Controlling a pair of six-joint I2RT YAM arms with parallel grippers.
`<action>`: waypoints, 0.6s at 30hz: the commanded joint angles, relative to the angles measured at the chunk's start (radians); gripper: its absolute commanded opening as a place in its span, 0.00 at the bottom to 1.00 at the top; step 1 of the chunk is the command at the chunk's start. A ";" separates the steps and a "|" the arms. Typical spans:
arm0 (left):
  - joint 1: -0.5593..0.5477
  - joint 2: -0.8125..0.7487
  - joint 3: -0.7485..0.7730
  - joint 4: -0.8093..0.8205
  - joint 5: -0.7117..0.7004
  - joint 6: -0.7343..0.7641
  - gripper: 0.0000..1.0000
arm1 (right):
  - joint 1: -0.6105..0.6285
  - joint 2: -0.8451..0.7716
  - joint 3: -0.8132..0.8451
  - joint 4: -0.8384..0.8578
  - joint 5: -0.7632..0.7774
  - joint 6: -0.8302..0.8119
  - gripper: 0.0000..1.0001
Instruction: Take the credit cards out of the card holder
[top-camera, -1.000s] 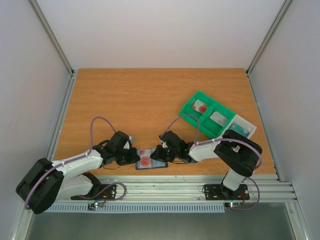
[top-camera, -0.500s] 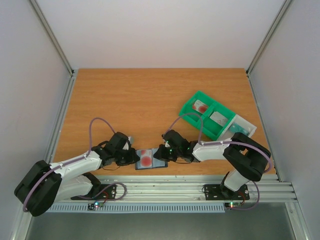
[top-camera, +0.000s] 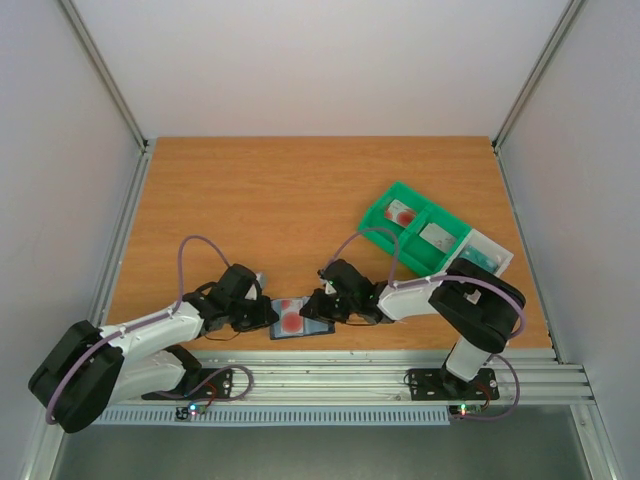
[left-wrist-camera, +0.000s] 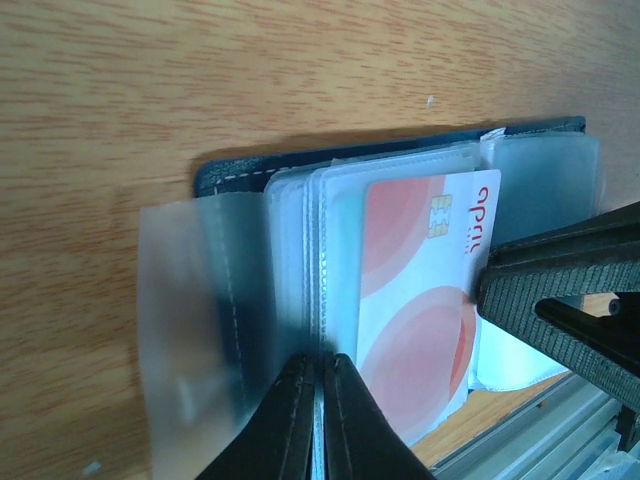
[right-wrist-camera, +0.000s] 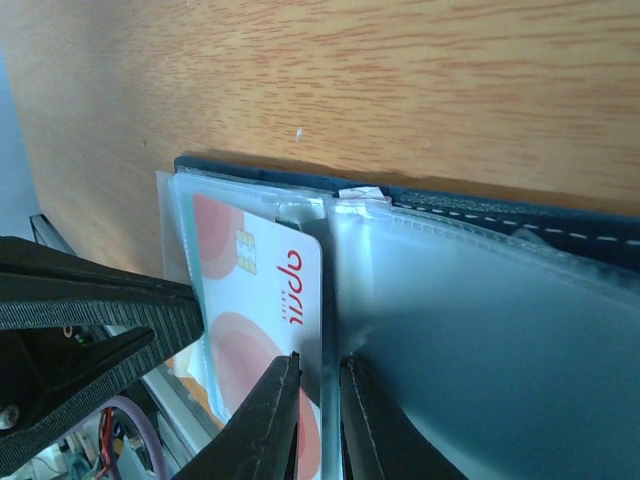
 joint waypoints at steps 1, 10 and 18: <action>0.000 0.015 -0.020 -0.006 -0.009 0.007 0.05 | -0.003 0.054 0.012 0.054 -0.022 0.023 0.14; 0.000 0.015 -0.020 -0.013 -0.014 0.010 0.05 | -0.004 0.028 -0.003 0.010 0.028 0.009 0.02; 0.000 -0.002 -0.021 -0.032 -0.023 0.013 0.05 | -0.025 -0.061 -0.039 -0.028 0.047 -0.020 0.01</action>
